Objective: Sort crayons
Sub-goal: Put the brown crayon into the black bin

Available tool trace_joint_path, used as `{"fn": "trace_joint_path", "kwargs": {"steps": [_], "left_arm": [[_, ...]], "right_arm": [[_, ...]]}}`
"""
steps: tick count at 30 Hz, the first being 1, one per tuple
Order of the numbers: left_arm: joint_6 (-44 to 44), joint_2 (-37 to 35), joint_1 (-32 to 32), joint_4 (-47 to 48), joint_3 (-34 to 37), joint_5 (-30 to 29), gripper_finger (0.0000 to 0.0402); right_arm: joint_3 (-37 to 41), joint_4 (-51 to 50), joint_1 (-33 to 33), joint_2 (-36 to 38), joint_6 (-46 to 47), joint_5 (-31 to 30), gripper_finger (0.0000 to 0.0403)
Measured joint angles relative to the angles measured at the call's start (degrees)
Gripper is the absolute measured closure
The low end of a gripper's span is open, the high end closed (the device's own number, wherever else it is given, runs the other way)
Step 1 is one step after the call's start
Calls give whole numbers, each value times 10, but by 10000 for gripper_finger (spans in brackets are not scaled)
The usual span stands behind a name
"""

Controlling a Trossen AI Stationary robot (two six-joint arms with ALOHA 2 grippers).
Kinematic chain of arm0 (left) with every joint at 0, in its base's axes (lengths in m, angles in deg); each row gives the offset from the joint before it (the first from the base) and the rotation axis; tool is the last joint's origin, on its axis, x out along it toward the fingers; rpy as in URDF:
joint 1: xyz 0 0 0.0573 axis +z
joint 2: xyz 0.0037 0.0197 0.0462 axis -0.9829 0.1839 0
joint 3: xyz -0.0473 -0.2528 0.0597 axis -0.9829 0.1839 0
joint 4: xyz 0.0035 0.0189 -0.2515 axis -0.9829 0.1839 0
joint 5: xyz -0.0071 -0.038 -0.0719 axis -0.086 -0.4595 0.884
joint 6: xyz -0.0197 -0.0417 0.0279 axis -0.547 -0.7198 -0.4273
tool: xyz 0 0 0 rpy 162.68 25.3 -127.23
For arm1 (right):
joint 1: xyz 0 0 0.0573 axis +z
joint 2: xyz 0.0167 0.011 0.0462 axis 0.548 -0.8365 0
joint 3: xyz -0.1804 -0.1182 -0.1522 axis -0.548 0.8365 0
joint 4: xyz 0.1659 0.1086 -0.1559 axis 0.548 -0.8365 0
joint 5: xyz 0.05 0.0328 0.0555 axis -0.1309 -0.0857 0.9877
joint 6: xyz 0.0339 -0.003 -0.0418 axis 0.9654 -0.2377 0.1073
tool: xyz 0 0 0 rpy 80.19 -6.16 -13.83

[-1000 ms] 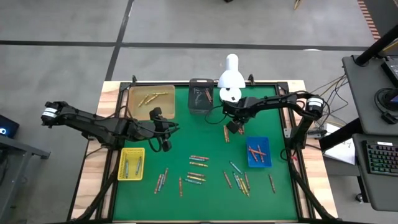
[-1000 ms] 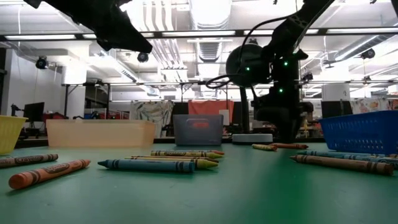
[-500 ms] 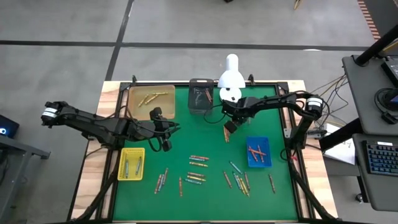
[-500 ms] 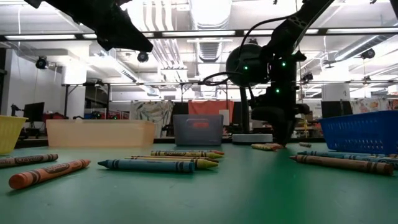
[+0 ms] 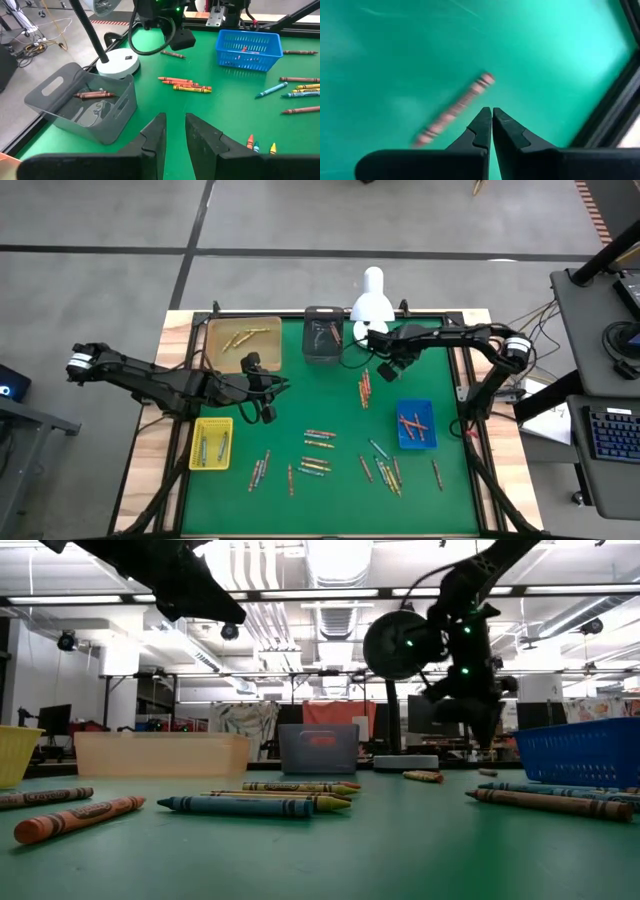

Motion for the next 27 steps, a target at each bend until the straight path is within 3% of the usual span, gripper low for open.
{"fn": "trace_joint_path", "kwargs": {"steps": [9, 20, 27], "left_arm": [[0, 0, 0, -6, 0, 0, 347], [11, 0, 0, -10, 0, 0, 347], [11, 0, 0, -12, 0, -13, 347]], "right_arm": [[42, 26, -36, 28, 84, 5, 388], [49, 107, -24, 30, 123, 48, 296], [66, 134, -23, 14, 147, 50, 286]]}}
